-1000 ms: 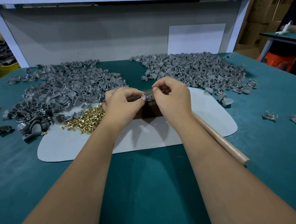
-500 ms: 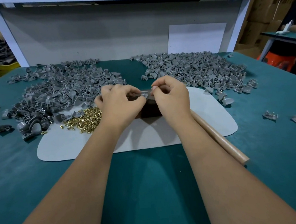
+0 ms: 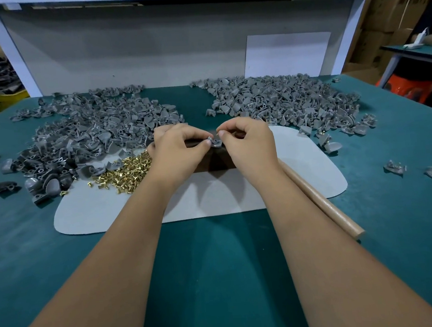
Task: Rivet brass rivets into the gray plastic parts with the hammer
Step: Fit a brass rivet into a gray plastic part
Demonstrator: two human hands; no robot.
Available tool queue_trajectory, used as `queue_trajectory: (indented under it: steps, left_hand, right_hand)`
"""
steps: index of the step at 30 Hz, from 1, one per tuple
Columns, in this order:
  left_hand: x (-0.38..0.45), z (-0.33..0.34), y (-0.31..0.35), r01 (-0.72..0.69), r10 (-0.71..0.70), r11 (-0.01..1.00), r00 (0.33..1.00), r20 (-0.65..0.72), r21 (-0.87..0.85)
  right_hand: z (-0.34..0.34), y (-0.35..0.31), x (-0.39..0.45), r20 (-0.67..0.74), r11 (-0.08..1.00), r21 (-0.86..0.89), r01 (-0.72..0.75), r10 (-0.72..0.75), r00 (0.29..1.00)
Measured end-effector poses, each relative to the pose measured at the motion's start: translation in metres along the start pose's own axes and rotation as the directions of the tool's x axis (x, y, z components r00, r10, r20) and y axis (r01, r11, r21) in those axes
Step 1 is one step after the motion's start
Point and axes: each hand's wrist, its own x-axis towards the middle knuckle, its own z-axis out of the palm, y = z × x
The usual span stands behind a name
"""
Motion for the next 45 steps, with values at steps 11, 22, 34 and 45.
queue_trajectory:
  steps: [11, 22, 34, 45]
  left_hand:
    - [-0.001, 0.001, 0.000, 0.020, -0.020, 0.999, 0.999, 0.026, -0.025]
    - [0.003, 0.001, -0.001, -0.008, 0.013, 0.994, 0.999, 0.041, -0.112]
    - [0.002, 0.001, -0.003, -0.028, 0.029, 0.992, 1.000, 0.008, -0.127]
    - [0.003, 0.001, -0.005, -0.002, 0.009, 0.981, 0.999, 0.036, -0.196]
  right_hand:
    - [-0.002, -0.003, 0.000, 0.043, 0.998, 0.006, -0.068, 0.068, 0.997]
    - [-0.005, -0.005, -0.001, 0.047, 0.993, 0.063, -0.100, 0.097, 0.994]
    - [0.000, -0.006, -0.003, 0.011, 0.992, -0.121, 0.028, -0.027, 1.000]
    - [0.010, -0.001, 0.001, 0.044, 0.980, -0.200, 0.012, -0.003, 0.999]
